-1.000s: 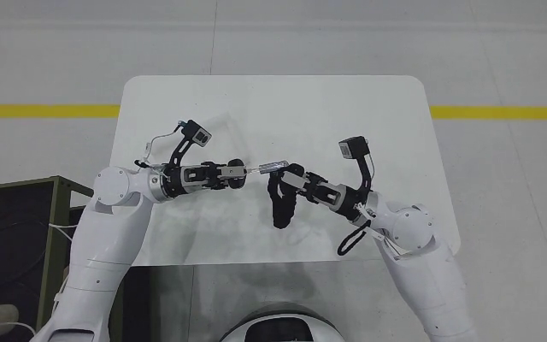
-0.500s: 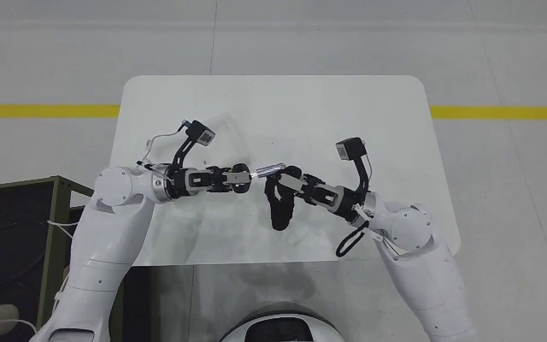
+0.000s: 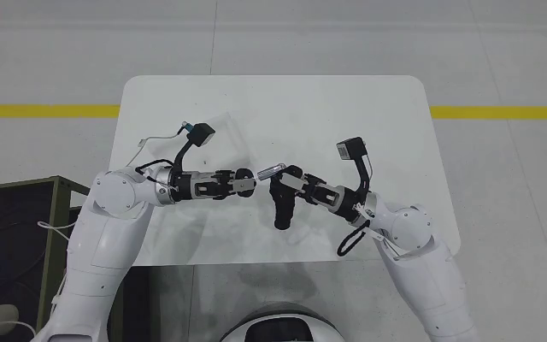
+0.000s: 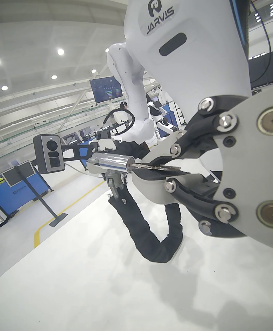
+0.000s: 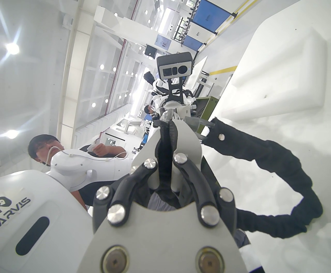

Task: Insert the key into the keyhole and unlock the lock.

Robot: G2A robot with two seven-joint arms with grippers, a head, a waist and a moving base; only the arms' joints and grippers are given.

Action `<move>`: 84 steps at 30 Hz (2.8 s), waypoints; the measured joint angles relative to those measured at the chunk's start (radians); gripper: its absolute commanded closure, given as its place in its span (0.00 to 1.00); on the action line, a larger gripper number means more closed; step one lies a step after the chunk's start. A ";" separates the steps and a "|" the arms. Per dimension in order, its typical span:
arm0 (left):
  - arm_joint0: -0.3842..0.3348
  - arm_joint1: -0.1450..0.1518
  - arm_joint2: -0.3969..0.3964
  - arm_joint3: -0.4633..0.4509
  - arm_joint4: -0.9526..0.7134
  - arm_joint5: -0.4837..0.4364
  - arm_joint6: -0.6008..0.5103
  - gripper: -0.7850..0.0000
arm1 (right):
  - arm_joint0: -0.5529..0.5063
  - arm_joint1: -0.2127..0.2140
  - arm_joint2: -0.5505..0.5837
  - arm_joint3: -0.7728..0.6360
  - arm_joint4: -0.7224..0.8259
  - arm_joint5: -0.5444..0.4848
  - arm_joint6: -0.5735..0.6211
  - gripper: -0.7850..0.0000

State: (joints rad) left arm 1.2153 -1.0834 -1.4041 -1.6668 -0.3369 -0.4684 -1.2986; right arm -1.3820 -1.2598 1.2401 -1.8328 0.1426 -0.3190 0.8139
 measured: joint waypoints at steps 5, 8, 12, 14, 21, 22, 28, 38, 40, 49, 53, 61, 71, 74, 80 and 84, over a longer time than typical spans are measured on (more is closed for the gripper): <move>0.037 0.005 -0.022 -0.090 0.146 -0.093 0.071 1.00 | 0.000 0.000 0.000 0.000 0.000 0.000 0.000 1.00; 0.059 0.007 -0.034 -0.139 0.310 -0.167 0.134 1.00 | -0.010 0.000 0.000 -0.007 -0.005 0.003 -0.011 1.00; 0.083 0.008 -0.039 -0.179 0.446 -0.265 0.227 1.00 | -0.028 0.003 0.004 -0.019 -0.014 0.018 -0.033 1.00; 0.092 0.008 -0.044 -0.193 0.513 -0.306 0.274 1.00 | -0.028 0.004 0.002 -0.017 -0.011 0.020 -0.039 1.00; 0.130 0.006 -0.033 -0.211 0.689 -0.345 0.433 1.00 | -0.023 0.008 0.003 -0.005 -0.006 0.016 -0.042 1.00; 0.130 0.006 -0.032 -0.213 0.703 -0.349 0.444 1.00 | -0.023 0.008 0.003 -0.005 -0.003 0.015 -0.043 1.00; 0.142 0.009 -0.034 -0.245 0.853 -0.400 0.532 1.00 | -0.023 0.012 0.002 -0.004 0.008 0.013 -0.044 1.00; 0.182 0.005 -0.053 -0.305 1.210 -0.445 0.789 1.00 | -0.015 0.017 -0.007 0.008 0.018 0.009 -0.047 1.00; 0.194 0.004 -0.051 -0.305 1.272 -0.445 0.851 1.00 | -0.014 0.018 -0.008 0.009 0.019 0.007 -0.050 1.00; 0.237 0.006 -0.062 -0.362 1.623 -0.435 1.117 1.00 | -0.007 0.023 -0.011 0.001 0.013 0.017 -0.049 1.00; 0.269 0.009 -0.051 -0.364 1.796 -0.391 1.256 1.00 | -0.008 0.026 -0.010 -0.003 0.016 0.018 -0.049 1.00; 0.294 0.019 -0.022 -0.357 2.068 -0.289 1.441 1.00 | -0.008 0.031 -0.011 -0.003 0.019 0.021 -0.054 1.00; 0.292 0.018 -0.025 -0.249 1.901 -0.318 1.427 0.00 | -0.012 0.035 0.003 0.013 0.033 0.036 -0.092 1.00; 0.275 0.019 -0.040 -0.208 1.715 -0.402 1.355 0.00 | -0.012 0.037 0.010 0.018 0.044 0.039 -0.097 1.00; 0.250 0.024 -0.064 -0.176 1.371 -0.436 1.222 0.00 | -0.012 0.039 0.006 0.023 0.060 0.038 -0.094 1.00; 0.237 0.027 -0.058 -0.203 1.297 -0.419 1.160 0.25 | -0.006 0.039 -0.011 0.028 0.063 0.037 -0.092 1.00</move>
State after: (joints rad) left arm 1.4525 -1.0561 -1.4617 -1.8702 0.9603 -0.8878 -0.1383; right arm -1.3879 -1.2213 1.2290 -1.8049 0.2056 -0.2817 0.7217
